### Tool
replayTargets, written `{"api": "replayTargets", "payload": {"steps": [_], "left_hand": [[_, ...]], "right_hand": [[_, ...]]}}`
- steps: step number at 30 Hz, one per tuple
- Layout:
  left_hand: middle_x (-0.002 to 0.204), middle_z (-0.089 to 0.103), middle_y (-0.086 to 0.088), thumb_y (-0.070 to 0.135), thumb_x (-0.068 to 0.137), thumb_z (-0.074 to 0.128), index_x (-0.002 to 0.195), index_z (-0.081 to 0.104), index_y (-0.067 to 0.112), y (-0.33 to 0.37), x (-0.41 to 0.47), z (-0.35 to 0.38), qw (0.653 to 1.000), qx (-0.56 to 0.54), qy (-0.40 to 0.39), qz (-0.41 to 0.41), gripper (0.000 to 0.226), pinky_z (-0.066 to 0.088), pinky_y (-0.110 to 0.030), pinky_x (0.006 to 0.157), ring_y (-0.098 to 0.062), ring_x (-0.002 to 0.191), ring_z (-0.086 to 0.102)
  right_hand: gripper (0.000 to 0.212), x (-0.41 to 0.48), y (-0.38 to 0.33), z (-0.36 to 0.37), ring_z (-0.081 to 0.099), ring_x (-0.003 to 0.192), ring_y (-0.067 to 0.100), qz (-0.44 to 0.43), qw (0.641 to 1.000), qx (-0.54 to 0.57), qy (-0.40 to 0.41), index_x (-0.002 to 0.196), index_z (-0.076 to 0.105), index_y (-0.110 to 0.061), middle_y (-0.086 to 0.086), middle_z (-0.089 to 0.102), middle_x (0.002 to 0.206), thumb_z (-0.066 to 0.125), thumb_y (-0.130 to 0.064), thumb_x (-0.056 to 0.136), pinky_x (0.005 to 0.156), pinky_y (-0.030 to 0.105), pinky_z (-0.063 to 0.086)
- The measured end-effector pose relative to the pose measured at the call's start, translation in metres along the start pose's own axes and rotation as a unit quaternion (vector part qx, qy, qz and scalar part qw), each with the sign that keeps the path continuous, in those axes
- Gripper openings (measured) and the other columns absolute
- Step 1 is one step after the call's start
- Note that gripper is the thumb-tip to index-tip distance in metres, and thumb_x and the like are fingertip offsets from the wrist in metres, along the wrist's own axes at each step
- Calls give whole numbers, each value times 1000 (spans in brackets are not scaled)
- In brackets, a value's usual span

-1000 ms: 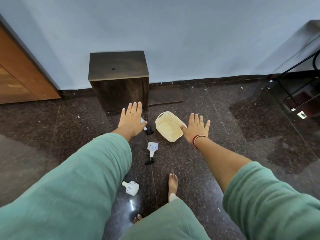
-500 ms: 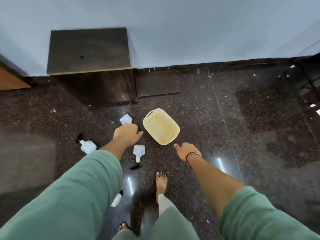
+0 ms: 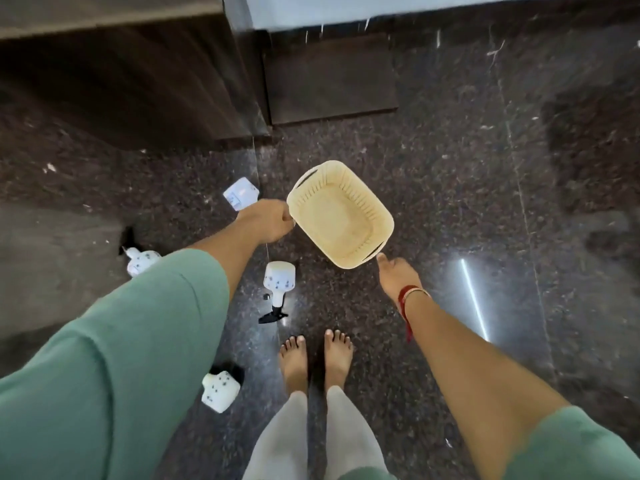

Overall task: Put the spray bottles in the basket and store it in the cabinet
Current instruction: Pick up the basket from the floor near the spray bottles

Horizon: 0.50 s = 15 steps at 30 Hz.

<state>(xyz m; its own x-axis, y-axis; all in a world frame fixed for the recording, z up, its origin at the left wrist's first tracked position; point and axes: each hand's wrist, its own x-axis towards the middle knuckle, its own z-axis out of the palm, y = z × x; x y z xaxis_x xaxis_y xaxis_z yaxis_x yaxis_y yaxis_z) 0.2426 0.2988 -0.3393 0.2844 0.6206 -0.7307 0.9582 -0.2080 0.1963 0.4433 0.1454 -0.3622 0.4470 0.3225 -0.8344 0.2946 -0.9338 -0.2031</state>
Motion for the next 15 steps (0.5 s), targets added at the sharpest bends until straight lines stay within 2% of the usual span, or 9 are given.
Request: {"api": "replayTargets", "payload": {"steps": [4, 6, 8, 10, 12, 15], "left_hand": [[121, 64, -8, 32, 94, 50, 112, 64, 18, -9, 84, 54, 999, -17, 35, 4, 26, 53, -38, 87, -30, 111, 60], [122, 63, -8, 34, 94, 50, 115, 63, 20, -11, 122, 81, 998, -19, 59, -3, 28, 53, -37, 84, -31, 109, 60], [126, 60, -10, 35, 94, 51, 123, 57, 18, -14, 149, 106, 997, 0, 81, -2, 34, 52, -40, 85, -33, 113, 58], [135, 49, -15, 35, 92, 55, 133, 47, 12, -17, 177, 122, 991, 23, 135, -2, 47, 49, -48, 91, -36, 123, 48], [139, 37, -18, 36, 89, 61, 138, 37, 8, -22, 199, 125, 979, 30, 199, -23, 61, 45, -53, 97, -38, 128, 39], [146, 31, -20, 35, 89, 65, 145, 24, 3, -27, 217, 141, 980, -20, 191, -57, 76, 37, -52, 105, -40, 133, 35]], "right_hand": [[62, 87, 5, 47, 48, 126, 38, 42, 989, 137, 44, 141, 30, -5, 22, 48, 140, 39, -47, 97, 101, 43, 39], [69, 127, 14, 69, 46, 129, 38, 69, 981, 173, 55, 146, 21, -7, 21, 43, 144, 44, -47, 95, 104, 45, 38], [78, 155, 26, 90, 44, 130, 38, 96, 975, 195, 56, 151, 9, -11, 20, 37, 149, 49, -46, 93, 105, 45, 37], [83, 179, 36, 107, 46, 128, 39, 105, 971, 209, 58, 152, 2, -16, 20, 36, 149, 53, -43, 92, 104, 46, 40], [80, 195, 45, 121, 49, 125, 40, 77, 975, 196, 72, 152, 4, -16, 21, 42, 144, 54, -36, 92, 103, 48, 43], [67, 207, 55, 133, 57, 114, 39, -8, 981, 135, 137, 147, 15, -12, 21, 56, 128, 51, -24, 92, 96, 44, 46]]}}
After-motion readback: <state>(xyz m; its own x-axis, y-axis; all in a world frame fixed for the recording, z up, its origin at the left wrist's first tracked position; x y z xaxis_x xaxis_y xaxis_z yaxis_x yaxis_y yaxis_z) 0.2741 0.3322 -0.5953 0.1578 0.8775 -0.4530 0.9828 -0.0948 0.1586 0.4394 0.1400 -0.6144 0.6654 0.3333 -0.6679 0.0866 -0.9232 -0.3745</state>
